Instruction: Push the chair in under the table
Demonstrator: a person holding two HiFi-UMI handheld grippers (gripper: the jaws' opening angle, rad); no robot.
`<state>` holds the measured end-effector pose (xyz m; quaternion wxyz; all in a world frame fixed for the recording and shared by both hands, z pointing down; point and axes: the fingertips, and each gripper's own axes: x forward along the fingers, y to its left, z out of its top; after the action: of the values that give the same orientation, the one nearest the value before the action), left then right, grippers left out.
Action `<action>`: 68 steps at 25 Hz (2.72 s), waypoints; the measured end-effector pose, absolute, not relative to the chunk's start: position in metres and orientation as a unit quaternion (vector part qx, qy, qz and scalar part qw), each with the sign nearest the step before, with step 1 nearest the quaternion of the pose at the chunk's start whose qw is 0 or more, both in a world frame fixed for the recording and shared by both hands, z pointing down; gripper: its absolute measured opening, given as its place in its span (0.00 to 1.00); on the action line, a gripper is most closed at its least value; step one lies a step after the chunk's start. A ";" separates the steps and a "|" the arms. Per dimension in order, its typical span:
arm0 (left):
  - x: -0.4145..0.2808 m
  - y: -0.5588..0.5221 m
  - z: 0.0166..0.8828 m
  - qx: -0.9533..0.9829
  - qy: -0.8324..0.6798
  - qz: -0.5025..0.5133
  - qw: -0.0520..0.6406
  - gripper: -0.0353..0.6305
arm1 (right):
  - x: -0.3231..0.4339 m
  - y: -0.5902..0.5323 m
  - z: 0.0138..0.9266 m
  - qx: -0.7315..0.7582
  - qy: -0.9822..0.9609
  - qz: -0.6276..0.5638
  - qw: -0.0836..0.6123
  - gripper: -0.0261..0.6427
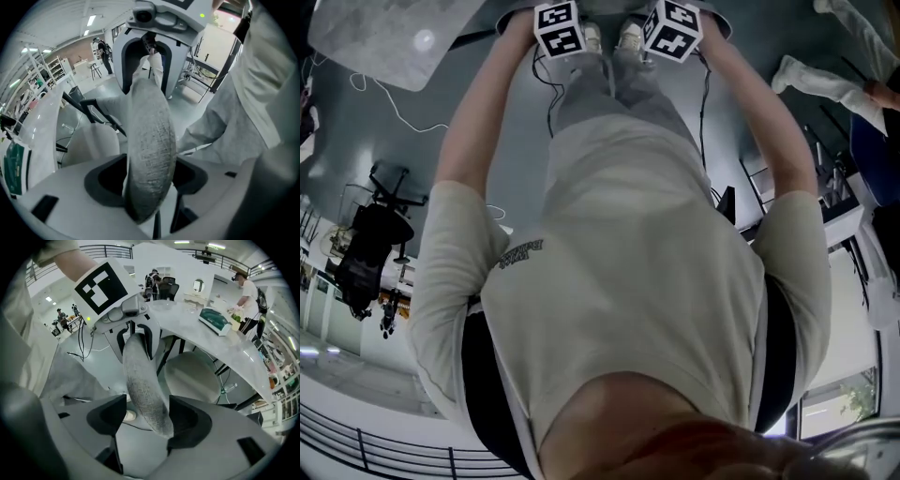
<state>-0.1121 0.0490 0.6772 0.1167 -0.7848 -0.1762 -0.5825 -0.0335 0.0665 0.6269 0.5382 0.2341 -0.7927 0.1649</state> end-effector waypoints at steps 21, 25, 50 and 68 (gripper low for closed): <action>-0.099 0.038 0.690 -0.782 -0.158 -0.581 0.159 0.25 | -0.019 0.056 0.656 0.193 -0.799 0.133 0.553 0.29; -0.098 0.026 0.685 -0.788 -0.136 -0.583 0.142 0.24 | -0.020 0.042 0.647 0.188 -0.807 0.123 0.546 0.29; 0.030 -0.016 0.681 -0.823 -0.026 -0.567 0.013 0.27 | 0.110 -0.026 0.642 0.154 -0.786 0.080 0.593 0.32; 0.086 -0.059 0.679 -0.821 -0.014 -0.569 -0.036 0.27 | 0.165 -0.086 0.638 0.080 -0.794 0.062 0.599 0.33</action>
<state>0.0859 -0.0589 0.6786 -0.0360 -0.8213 -0.0140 -0.5692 0.1652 -0.0861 0.6384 0.5990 0.0799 -0.7943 0.0623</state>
